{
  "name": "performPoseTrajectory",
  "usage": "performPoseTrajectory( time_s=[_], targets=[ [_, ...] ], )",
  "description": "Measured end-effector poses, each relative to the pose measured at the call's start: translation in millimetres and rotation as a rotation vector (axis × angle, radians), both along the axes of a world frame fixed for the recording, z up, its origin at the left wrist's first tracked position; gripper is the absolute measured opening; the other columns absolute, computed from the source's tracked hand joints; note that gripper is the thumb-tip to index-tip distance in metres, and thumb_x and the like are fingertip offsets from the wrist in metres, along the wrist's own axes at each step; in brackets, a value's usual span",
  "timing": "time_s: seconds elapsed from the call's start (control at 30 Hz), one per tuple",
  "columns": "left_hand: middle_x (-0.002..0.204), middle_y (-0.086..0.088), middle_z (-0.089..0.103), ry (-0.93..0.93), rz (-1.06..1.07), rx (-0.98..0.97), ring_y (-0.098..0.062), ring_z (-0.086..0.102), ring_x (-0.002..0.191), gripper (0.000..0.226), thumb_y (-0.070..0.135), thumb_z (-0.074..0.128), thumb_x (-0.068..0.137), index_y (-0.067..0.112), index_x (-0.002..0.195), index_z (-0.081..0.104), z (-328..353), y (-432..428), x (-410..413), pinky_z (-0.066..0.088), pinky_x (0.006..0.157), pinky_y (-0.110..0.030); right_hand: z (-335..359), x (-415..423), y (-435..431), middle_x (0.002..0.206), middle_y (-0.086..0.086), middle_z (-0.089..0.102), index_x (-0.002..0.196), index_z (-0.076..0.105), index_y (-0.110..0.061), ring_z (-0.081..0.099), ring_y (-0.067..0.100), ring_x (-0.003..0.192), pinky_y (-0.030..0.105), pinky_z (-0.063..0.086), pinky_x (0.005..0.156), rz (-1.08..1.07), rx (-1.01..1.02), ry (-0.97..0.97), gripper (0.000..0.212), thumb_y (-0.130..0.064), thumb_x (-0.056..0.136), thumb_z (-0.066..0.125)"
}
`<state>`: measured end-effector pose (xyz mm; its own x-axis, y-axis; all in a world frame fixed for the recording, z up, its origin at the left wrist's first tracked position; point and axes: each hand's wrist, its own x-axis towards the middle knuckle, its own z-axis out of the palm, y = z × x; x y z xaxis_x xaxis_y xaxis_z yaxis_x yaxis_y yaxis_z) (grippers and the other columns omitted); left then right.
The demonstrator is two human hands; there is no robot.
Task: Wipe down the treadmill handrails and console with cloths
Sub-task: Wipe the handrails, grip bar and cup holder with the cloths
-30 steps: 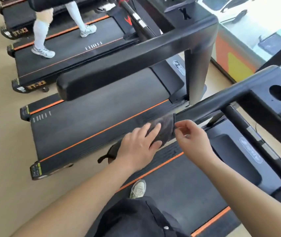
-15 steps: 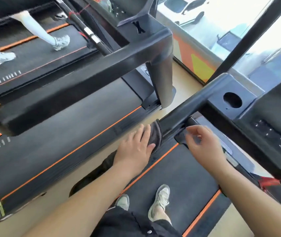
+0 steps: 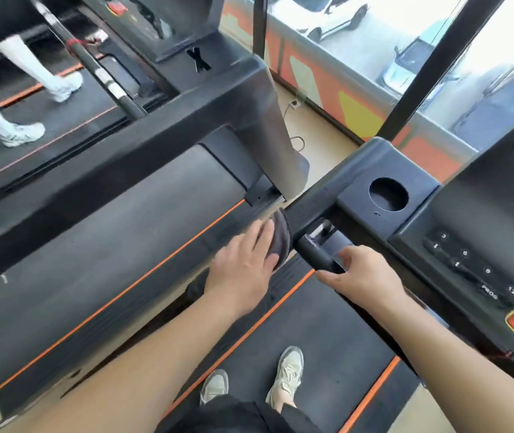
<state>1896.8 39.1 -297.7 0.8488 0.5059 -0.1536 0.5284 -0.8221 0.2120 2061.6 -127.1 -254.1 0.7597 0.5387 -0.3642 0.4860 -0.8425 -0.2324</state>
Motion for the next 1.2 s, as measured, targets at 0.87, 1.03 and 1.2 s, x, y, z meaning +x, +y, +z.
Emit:
performPoseTrajectory(
  time_s=[0.87,1.03,1.2],
  targets=[
    [0.165,0.013,0.027,-0.039,0.023,-0.405,-0.026,0.044,0.141,0.056,0.052,0.020,0.107,0.041,0.161,0.011,10.7,29.0,144.0,0.040,0.108,-0.046,-17.7,28.8,6.0,0.082,-0.014,0.061,0.076,0.059,-0.026,0.060,0.012,0.080,0.026,0.042,0.059,0.038,0.045,0.116,0.037,-0.058,0.065,0.076],
    [0.171,-0.002,0.008,0.003,-0.121,0.007,-0.028,0.030,0.148,0.064,0.047,0.025,0.108,0.024,0.164,0.001,4.8,3.3,75.0,0.039,0.112,-0.045,-18.7,28.8,5.0,0.085,-0.015,0.063,0.079,0.062,-0.028,0.061,0.010,0.081,0.026,0.047,0.063,0.010,0.060,0.124,0.036,-0.057,0.065,0.077],
    [0.171,-0.007,-0.002,0.046,-0.223,-0.009,-0.031,0.026,0.150,0.067,0.050,0.024,0.106,0.028,0.161,-0.009,-1.5,16.4,68.5,0.039,0.114,-0.044,-20.8,25.1,6.9,0.085,-0.012,0.061,0.076,0.058,-0.025,0.059,0.012,0.081,0.027,0.048,0.064,0.005,0.057,0.105,0.037,-0.057,0.067,0.075]
  ],
)
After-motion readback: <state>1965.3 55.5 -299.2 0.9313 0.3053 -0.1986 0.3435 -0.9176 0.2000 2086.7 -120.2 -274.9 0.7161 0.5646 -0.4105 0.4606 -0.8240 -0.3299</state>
